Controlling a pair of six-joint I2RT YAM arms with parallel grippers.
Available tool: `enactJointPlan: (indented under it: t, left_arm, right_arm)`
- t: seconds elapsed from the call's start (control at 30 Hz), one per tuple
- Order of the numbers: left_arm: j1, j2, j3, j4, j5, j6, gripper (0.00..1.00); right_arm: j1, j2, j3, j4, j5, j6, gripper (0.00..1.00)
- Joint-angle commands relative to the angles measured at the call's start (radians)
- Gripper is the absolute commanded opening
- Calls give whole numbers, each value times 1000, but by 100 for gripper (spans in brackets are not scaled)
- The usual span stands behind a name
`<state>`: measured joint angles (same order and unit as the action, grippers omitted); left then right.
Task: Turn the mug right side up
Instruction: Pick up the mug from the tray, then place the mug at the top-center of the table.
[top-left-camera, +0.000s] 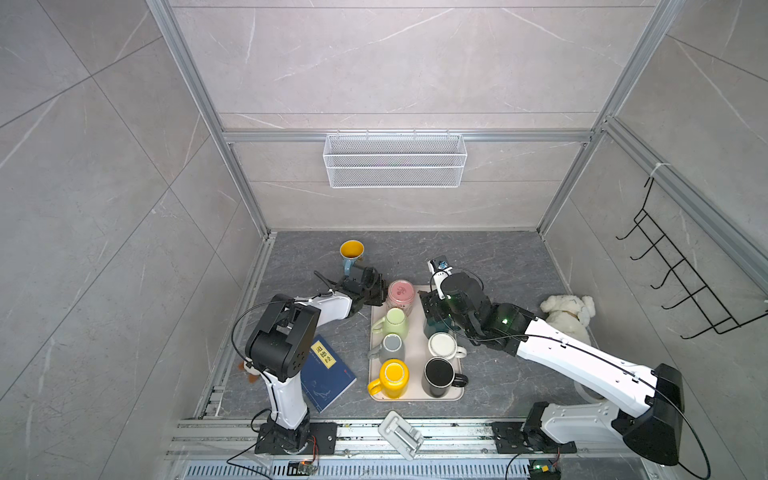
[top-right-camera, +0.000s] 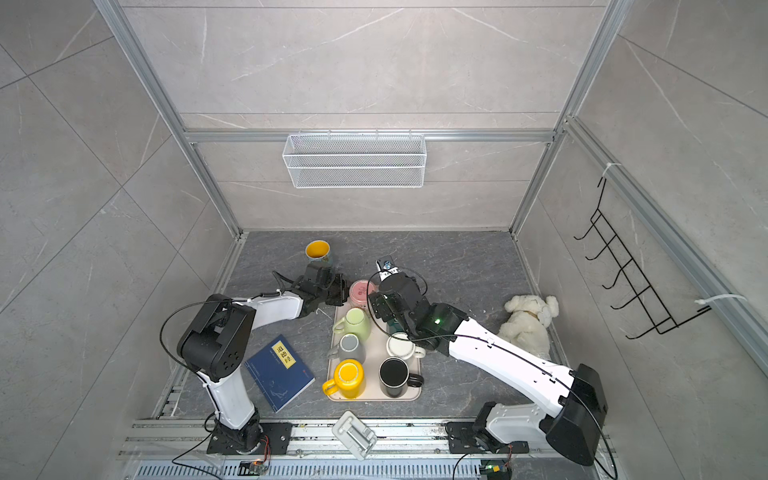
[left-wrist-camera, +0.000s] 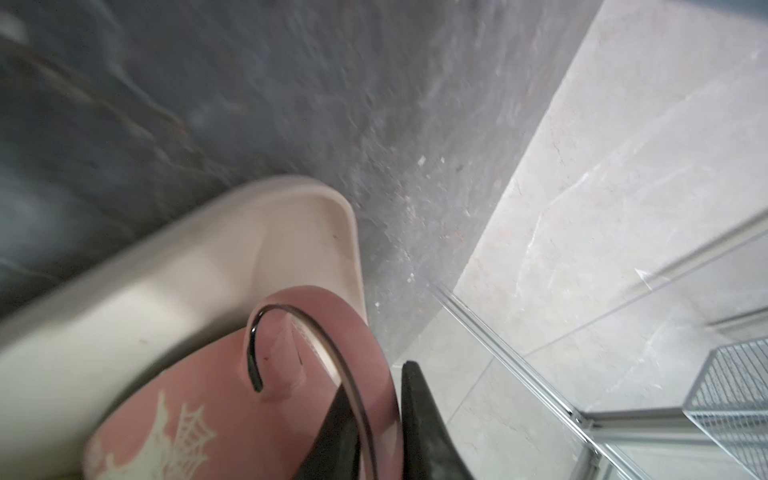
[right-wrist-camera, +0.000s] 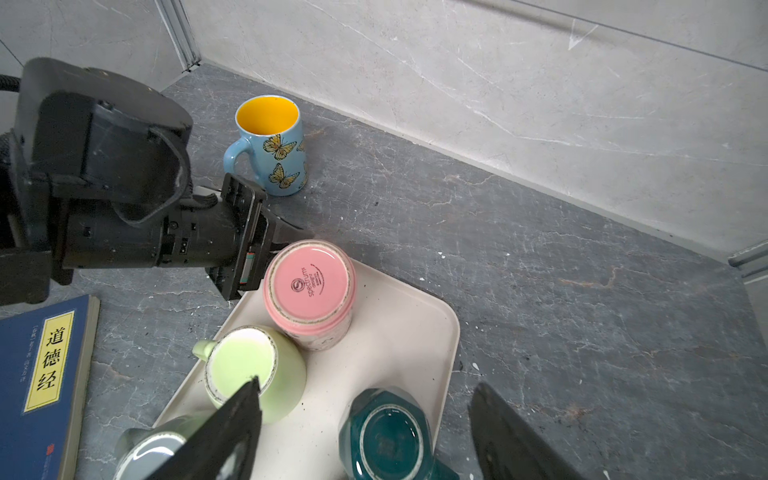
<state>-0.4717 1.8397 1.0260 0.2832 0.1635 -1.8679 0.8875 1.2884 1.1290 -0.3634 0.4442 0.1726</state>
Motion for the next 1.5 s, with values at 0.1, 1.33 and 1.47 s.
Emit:
enactJointPlan:
  t: [0.1,1.33,1.47]
  left_arm:
    - [-1,61,43,52,-20,16,1]
    - [-67,-105,259,38,142,771,0]
    - [-96,-117,296,19,162,920,0]
  right_arm:
    - [-10,1,-16,-15,4,7,80]
    - [-13,-2,-6,-35,-10,21,81]
    - [-14,-5,0,-40,-3,12,81]
